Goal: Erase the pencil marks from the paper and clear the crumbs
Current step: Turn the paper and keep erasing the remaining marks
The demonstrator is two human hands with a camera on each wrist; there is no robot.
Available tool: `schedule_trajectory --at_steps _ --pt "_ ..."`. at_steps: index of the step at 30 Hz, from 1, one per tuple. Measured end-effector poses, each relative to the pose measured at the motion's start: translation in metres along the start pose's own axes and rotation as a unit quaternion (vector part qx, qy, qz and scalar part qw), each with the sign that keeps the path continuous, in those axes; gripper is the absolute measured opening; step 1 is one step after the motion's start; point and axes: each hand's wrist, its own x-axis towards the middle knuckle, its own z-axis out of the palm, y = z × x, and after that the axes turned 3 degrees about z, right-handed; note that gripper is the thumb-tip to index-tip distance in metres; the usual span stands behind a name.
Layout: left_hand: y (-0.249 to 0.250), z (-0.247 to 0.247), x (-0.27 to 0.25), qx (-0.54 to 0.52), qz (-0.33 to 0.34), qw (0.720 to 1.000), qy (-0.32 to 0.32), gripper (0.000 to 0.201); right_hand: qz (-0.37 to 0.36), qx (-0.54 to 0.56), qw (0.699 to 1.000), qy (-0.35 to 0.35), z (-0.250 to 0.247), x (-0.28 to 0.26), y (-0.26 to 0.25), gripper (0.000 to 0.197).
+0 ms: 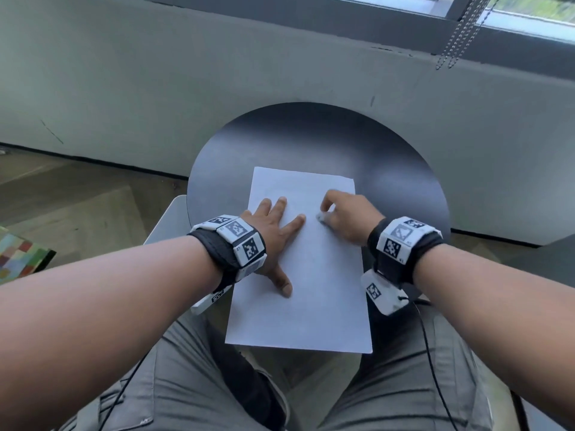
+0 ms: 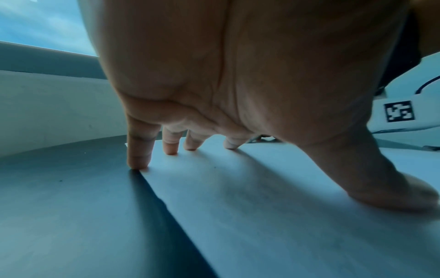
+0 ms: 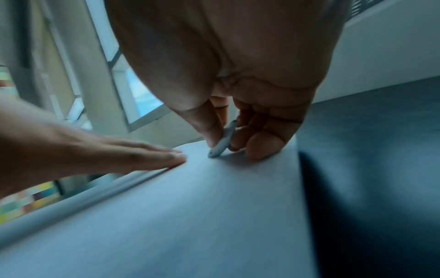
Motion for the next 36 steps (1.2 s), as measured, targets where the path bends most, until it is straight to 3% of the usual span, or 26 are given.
schedule_trajectory --at_steps 2,7,12,18,20,23,28,30,33,36 --pt "0.002 -0.003 0.002 0.001 -0.008 1.000 -0.011 0.155 0.020 0.007 1.000 0.011 -0.002 0.004 0.007 0.016" --pt "0.008 -0.009 0.007 0.011 -0.024 0.999 -0.031 0.157 -0.087 -0.050 0.992 -0.075 0.013 -0.016 0.001 0.016" --pt "0.011 -0.013 0.005 0.015 -0.032 0.999 -0.041 0.157 0.002 -0.026 1.000 0.014 0.001 0.006 0.009 0.017" --pt "0.011 -0.014 0.005 0.014 -0.027 0.999 -0.040 0.157 -0.126 -0.052 0.986 -0.096 0.021 -0.025 -0.001 0.006" --pt "0.012 -0.013 0.005 0.019 -0.028 0.998 -0.045 0.156 -0.083 -0.048 0.994 -0.058 0.013 -0.013 0.003 0.009" --pt "0.011 -0.013 0.002 0.018 -0.030 0.998 -0.042 0.155 0.037 -0.004 0.999 -0.002 -0.006 0.011 0.011 0.018" --pt "0.003 -0.015 -0.007 0.000 -0.018 0.998 -0.059 0.141 0.030 -0.017 0.999 -0.022 -0.013 0.014 0.018 0.022" --pt "0.003 -0.018 -0.010 -0.008 -0.013 0.999 -0.041 0.123 0.027 -0.002 0.999 -0.044 -0.011 0.011 0.021 0.020" --pt "0.009 -0.022 -0.004 -0.012 -0.005 0.999 0.040 0.101 0.008 -0.012 0.998 -0.059 -0.011 0.008 0.023 0.020" --pt "0.017 -0.020 0.009 -0.055 -0.020 0.996 0.069 0.105 -0.006 -0.027 0.997 -0.066 -0.011 0.007 0.019 0.020"
